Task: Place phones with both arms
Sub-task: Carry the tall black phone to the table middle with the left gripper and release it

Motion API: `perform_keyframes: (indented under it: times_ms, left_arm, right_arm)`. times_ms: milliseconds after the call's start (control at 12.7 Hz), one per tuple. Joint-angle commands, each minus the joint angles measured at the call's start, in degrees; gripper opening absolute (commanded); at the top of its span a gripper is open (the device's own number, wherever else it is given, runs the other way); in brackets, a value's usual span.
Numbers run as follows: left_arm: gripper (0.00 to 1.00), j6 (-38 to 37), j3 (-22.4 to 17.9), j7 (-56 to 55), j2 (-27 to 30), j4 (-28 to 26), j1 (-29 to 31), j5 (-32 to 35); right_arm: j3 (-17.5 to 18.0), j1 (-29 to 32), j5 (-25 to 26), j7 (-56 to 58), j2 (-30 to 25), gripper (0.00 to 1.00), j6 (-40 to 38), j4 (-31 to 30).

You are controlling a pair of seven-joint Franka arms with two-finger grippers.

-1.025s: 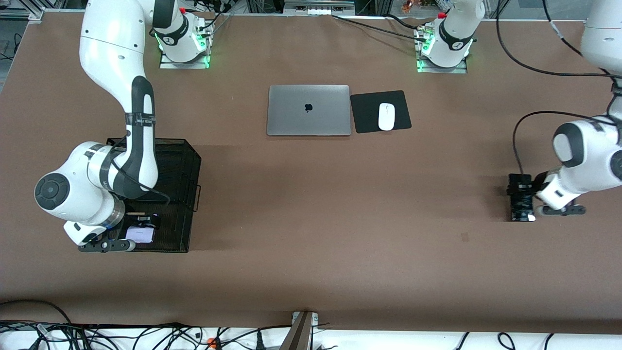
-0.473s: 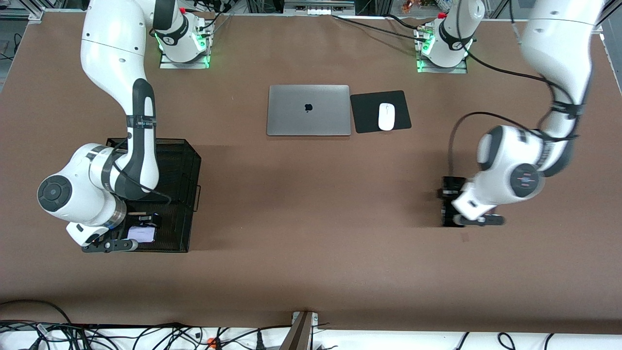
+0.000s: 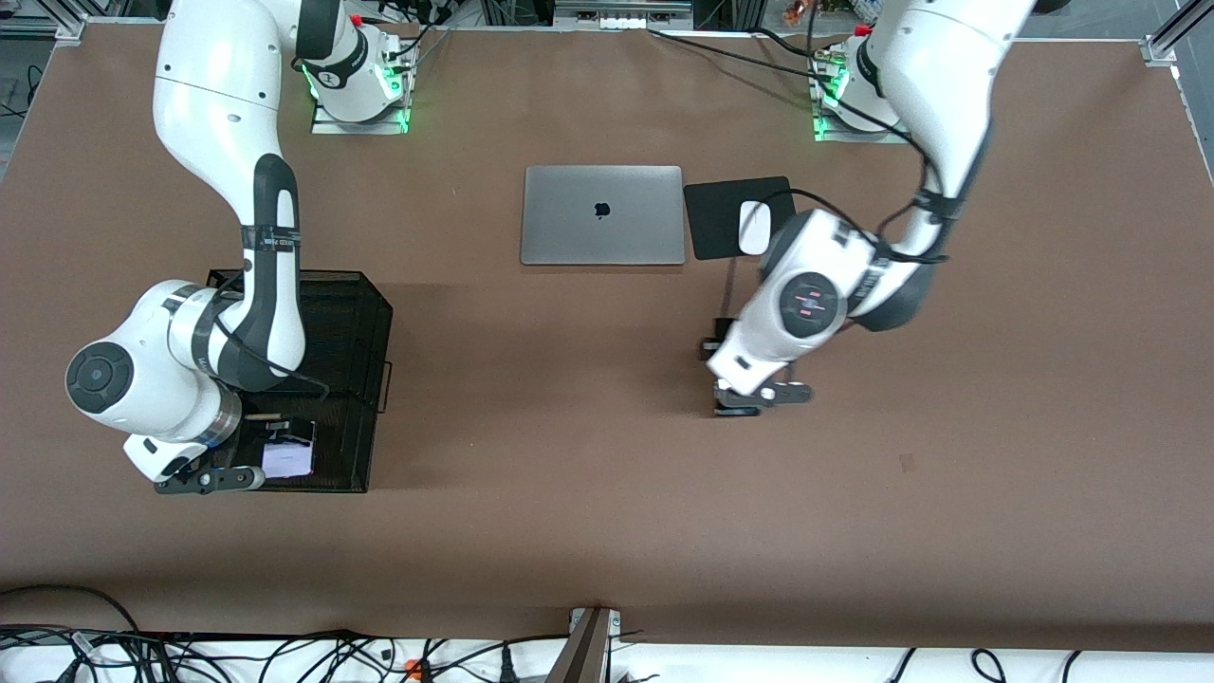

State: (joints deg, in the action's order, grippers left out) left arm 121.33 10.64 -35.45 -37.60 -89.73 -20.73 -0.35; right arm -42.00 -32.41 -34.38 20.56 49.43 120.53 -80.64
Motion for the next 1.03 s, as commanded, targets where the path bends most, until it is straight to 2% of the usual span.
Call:
perform_keyframes:
  times_ms: [0, 158, 237, 473, 631, 868, 947]
  left_arm:
    - [0.00, -0.92, -1.14, -8.73, -10.70, 15.84, -6.94, -1.15]
    - [0.00, -0.31, -1.76, -12.97, -16.08, 23.86, -10.90, -0.80]
    - [0.00, 1.44, -1.85, -14.29, -17.41, 25.81, -11.78, -0.71]
    - [0.00, 9.52, -4.03, -16.58, -19.78, 26.18, -16.34, -0.44]
    - [0.00, 11.03, -8.42, -17.37, -21.28, 26.36, -21.26, -0.53]
    - [0.00, 11.83, -9.93, -18.78, -24.00, 27.58, -23.91, -0.44]
    - [0.20, 11.82, -10.72, -20.09, -24.27, 27.59, -24.88, -0.44]
  right_arm:
    - [0.16, 0.68, -1.13, 1.23, -1.00, 1.00, -2.39, 3.99]
    - [-0.63, 0.77, -1.04, 0.18, -1.44, 0.99, -7.91, 8.99]
    - [-1.33, 0.77, -1.12, -1.47, -1.44, 0.99, -12.03, 11.71]
    - [-1.25, 0.68, -1.13, -9.20, -1.61, 0.99, -22.15, 17.97]
    - [-0.46, -0.89, -1.30, -13.07, -2.84, 0.99, -24.11, 18.15]
    - [-0.54, -5.37, -1.21, -18.17, -3.63, 0.99, -24.99, 18.07]
    - [-0.46, -6.77, -1.21, -20.45, -3.81, 0.99, -24.99, 18.07]
